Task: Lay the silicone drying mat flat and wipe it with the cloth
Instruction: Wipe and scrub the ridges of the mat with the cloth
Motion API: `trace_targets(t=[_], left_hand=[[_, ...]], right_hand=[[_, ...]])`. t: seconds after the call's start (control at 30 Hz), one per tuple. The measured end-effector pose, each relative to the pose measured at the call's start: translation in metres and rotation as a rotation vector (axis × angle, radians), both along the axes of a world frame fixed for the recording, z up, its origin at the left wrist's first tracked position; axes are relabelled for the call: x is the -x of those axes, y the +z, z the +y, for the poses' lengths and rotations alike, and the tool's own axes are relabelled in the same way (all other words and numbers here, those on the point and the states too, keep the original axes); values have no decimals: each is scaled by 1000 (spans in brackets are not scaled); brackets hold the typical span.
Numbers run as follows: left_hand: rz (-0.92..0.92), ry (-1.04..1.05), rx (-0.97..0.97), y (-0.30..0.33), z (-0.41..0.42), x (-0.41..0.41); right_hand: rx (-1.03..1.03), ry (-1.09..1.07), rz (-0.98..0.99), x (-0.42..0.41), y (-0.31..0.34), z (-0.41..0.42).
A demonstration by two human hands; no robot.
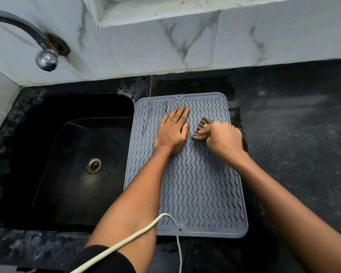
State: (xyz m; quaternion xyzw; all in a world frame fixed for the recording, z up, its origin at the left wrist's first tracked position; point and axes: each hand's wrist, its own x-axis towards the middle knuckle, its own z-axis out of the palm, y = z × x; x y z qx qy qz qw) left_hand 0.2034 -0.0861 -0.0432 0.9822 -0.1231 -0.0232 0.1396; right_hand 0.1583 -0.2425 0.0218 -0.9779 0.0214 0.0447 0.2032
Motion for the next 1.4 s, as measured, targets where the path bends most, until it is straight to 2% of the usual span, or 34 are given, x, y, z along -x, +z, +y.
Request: trace_targets(t=[0.07, 0.13, 0.2, 0.3, 0.43, 0.53, 0.6, 0.7, 0.77, 0.8, 0.87, 0.9, 0.93, 1.03, 1.07, 1.1, 1.2, 1.23, 1.3, 1.4], left_hand=[[7, -1, -9, 0, 0, -1], [7, -1, -13, 1, 0, 0], [0, 5, -5, 1, -1, 2], [1, 6, -8, 2, 0, 0], [-5, 7, -9, 2, -1, 1], [-5, 10, -6, 2, -1, 1], [-3, 1, -5, 2, 0, 0], [9, 0, -19, 2, 0, 1], [9, 8, -8, 2, -1, 0], [7, 7, -3, 2, 0, 0], [1, 1, 9, 1, 0, 1], [-1, -1, 18, 1, 1, 1], [-2, -1, 24, 1, 1, 1], [-7, 3, 17, 0, 0, 1], [-7, 5, 11, 0, 0, 0], [-7, 6, 7, 0, 0, 0], [-12, 10, 6, 0, 1, -1], [-12, 10, 5, 0, 0, 0], [-11, 8, 0, 0, 0, 1], [-14, 2, -5, 0, 0, -1]], right_hand=[[-141, -164, -139, -27, 8, 0], [-187, -211, -221, -61, 5, 3], [-144, -141, -163, -84, -2, 9], [60, -17, -123, -98, -25, 13], [133, -50, -250, -82, -38, 14], [64, -42, -404, -34, -47, 10], [89, -5, -426, 0, -40, 6], [188, 114, -286, 13, -23, -1], [83, 43, -197, 1, -8, -8], [6, -53, -196, -9, -2, -12], [-87, -225, -337, -35, 10, -17], [-74, -254, -399, -50, 14, -18], [-13, -224, -371, -62, 15, -19], [227, 59, 110, -83, 1, -16], [271, 116, 221, -85, -7, -16], [294, 142, 252, -86, -13, -15], [165, 59, 82, -94, -14, -14], [131, 47, 78, -95, -15, -15], [160, 95, 109, -94, -25, -16], [208, 86, 18, -88, -40, -12]])
